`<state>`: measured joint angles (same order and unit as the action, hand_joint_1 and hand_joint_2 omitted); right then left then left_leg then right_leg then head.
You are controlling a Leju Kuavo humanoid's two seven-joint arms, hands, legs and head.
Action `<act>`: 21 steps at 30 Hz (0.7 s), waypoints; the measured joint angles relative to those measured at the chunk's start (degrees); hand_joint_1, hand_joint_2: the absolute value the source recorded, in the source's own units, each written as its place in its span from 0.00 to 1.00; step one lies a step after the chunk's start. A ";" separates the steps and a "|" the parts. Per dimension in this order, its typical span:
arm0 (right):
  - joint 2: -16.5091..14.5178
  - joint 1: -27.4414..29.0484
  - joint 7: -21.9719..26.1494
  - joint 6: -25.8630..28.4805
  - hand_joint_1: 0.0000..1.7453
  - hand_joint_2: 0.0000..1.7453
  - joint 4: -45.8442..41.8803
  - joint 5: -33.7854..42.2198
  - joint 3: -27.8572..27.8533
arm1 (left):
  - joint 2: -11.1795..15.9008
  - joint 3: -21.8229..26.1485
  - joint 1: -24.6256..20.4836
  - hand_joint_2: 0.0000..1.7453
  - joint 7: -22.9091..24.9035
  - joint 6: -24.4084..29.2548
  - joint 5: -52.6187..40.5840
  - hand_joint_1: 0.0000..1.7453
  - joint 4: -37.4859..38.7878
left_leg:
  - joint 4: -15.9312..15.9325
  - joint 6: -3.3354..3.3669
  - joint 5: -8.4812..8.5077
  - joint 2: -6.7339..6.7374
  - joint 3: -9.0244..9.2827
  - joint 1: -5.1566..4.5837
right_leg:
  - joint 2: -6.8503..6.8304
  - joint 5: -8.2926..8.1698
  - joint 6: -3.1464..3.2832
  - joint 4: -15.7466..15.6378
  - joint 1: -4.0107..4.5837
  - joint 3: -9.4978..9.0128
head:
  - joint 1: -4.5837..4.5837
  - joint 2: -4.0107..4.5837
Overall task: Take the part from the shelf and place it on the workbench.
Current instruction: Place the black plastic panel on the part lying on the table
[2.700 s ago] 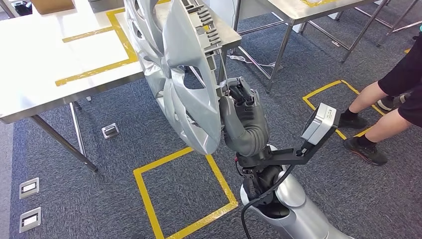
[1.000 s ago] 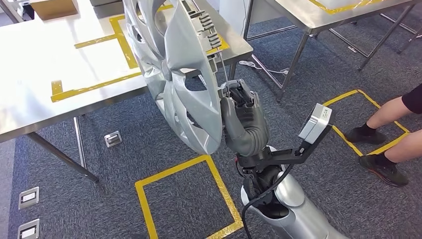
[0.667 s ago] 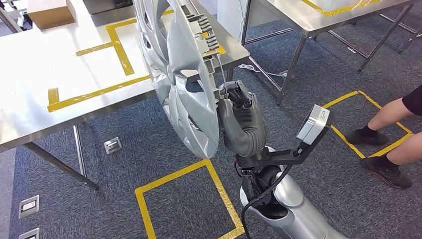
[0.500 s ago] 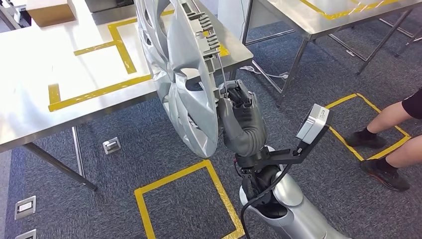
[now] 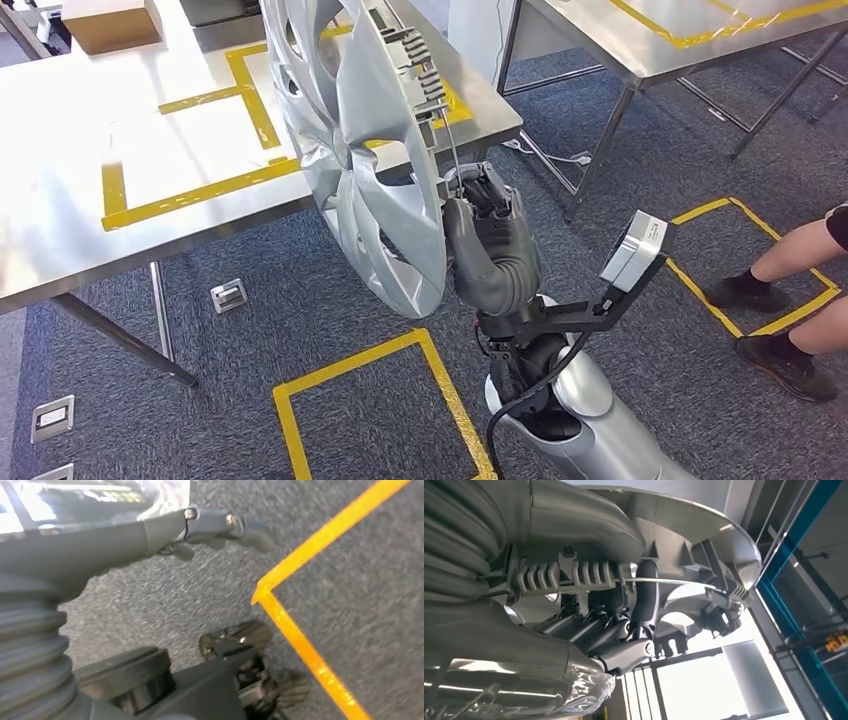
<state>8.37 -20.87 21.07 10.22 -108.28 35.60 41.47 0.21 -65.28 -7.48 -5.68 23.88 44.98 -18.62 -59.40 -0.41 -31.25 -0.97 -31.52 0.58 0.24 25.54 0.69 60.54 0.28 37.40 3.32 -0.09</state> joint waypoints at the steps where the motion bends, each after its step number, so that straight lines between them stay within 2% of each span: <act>1: 0.00 0.00 0.00 0.00 1.00 1.00 -0.01 0.00 -0.01 | -0.01 -0.01 -0.03 1.00 0.00 -0.01 0.01 0.00 0.01 | 0.09 -0.32 -0.22 0.08 0.06 0.01 | 0.00 0.23 0.19 -0.43 -0.13 -0.27 | 0.02 0.00; 3: -0.01 -0.02 0.00 -0.01 1.00 1.00 -0.02 0.00 -0.02 | -0.01 -0.01 -0.13 1.00 0.00 0.00 0.02 0.00 0.02 | -1.66 -0.78 -1.54 0.18 -0.47 -0.03 | -0.09 0.38 0.56 -1.31 -0.48 -1.13 | -0.15 0.00; 4: -0.01 -0.01 0.00 -0.01 1.00 1.00 -0.02 0.00 -0.02 | 0.00 -0.01 -0.13 1.00 0.00 0.01 0.02 0.00 0.02 | -4.19 -0.91 -2.81 0.21 -1.63 -0.02 | -0.18 0.49 0.74 -1.64 -0.62 -1.59 | -0.24 0.00; 6: 0.00 0.04 0.00 -0.01 1.00 1.00 -0.01 0.00 0.00 | 0.01 -0.01 -0.05 1.00 0.00 0.01 0.02 0.00 0.03 | -11.47 -1.10 -5.39 0.21 -5.48 0.02 | -0.24 0.89 1.00 -1.79 -0.65 -2.20 | -0.35 0.00; 7: 0.01 0.11 0.00 -0.01 1.00 1.00 0.01 0.00 0.01 | 0.02 -0.01 0.02 1.00 0.00 0.01 0.02 0.00 0.04 | -14.18 -1.26 -5.67 0.22 -7.26 0.05 | -0.22 1.15 1.02 -1.78 -0.66 -2.50 | -0.36 0.00; 8: 0.01 0.19 0.00 -0.01 1.00 1.00 0.01 0.00 0.02 | 0.04 -0.01 0.07 1.00 0.00 0.01 0.02 0.00 0.04 | -15.03 -1.42 -4.75 0.22 -8.30 0.11 | -0.16 1.48 0.97 -1.76 -0.69 -2.91 | -0.37 0.00; 9: 0.00 0.25 0.00 -0.02 1.00 1.00 0.02 0.00 0.04 | 0.07 -0.01 0.08 1.00 0.00 0.01 0.02 0.00 0.04 | -13.72 -1.58 -2.62 0.23 -8.34 0.19 | -0.11 1.86 0.85 -1.71 -0.75 -3.43 | -0.36 0.00; 11: -0.01 0.32 0.00 -0.02 1.00 1.00 0.03 0.00 0.05 | 0.10 -0.01 0.07 1.00 0.00 0.01 0.02 0.00 0.04 | -7.29 -1.75 2.61 0.33 -6.43 0.30 | -0.05 2.80 0.40 -1.54 -0.89 -4.57 | -0.40 0.00; 12: -0.02 0.30 0.01 -0.02 1.00 1.00 0.02 0.00 0.05 | 0.10 -0.01 0.06 1.00 0.00 0.00 0.02 0.00 0.04 | -4.38 -1.63 4.16 0.39 -5.33 0.25 | 0.00 3.20 0.10 -1.37 -0.85 -4.91 | -0.56 0.00; 13: -0.03 0.27 0.02 -0.02 1.00 1.00 0.01 0.00 0.04 | 0.09 -0.01 0.05 1.00 0.01 -0.01 0.02 0.00 0.04 | -2.27 -1.34 4.52 0.44 -4.45 0.18 | 0.04 3.48 -0.20 -1.24 -0.79 -4.99 | -0.65 0.00; 14: -0.03 0.26 0.03 -0.02 1.00 1.00 0.00 0.00 0.02 | 0.08 -0.01 0.04 1.00 0.02 -0.02 0.02 0.00 0.04 | -1.44 -0.92 4.03 0.45 -4.05 0.06 | 0.07 3.58 -0.49 -1.19 -0.70 -4.86 | -0.71 0.00; 17: -0.04 0.28 0.04 -0.03 1.00 1.00 -0.03 0.00 0.01 | 0.15 -0.01 0.05 1.00 0.09 0.02 0.02 0.00 0.06 | -0.41 0.37 3.26 0.35 -3.57 0.17 | 0.00 3.99 -1.31 -0.92 -0.68 -4.49 | -0.58 0.00; 18: -0.04 0.27 0.04 -0.04 1.00 1.00 -0.03 0.00 0.01 | 0.17 -0.01 0.02 1.00 0.10 0.04 0.02 0.00 0.07 | -0.26 0.73 3.18 0.34 -3.36 0.28 | -0.03 4.70 -1.56 0.41 -0.70 -3.89 | -0.46 0.00; 19: -0.03 0.26 0.04 -0.04 1.00 1.00 -0.04 0.00 0.00 | 0.17 -0.01 -0.04 1.00 0.09 0.04 0.01 0.00 0.07 | -0.14 1.07 3.06 0.34 -3.09 0.38 | -0.03 5.84 -1.78 2.92 -0.73 -2.62 | -0.31 0.00; 21: -0.02 0.29 0.04 -0.05 1.00 1.00 -0.03 0.00 0.00 | 0.16 -0.01 -0.10 1.00 0.10 0.01 -0.01 0.00 0.07 | -0.13 1.50 2.63 0.35 -2.68 0.32 | -0.04 8.48 -2.03 10.65 -0.78 1.77 | -0.09 0.00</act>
<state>8.35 -20.58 21.11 10.17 -108.31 35.60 41.47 0.37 -65.29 -7.57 -5.58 23.88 44.98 -18.56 -59.53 1.09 -28.62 -0.62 -34.20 0.90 0.19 34.01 -1.34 71.19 -0.51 39.17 3.24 -0.09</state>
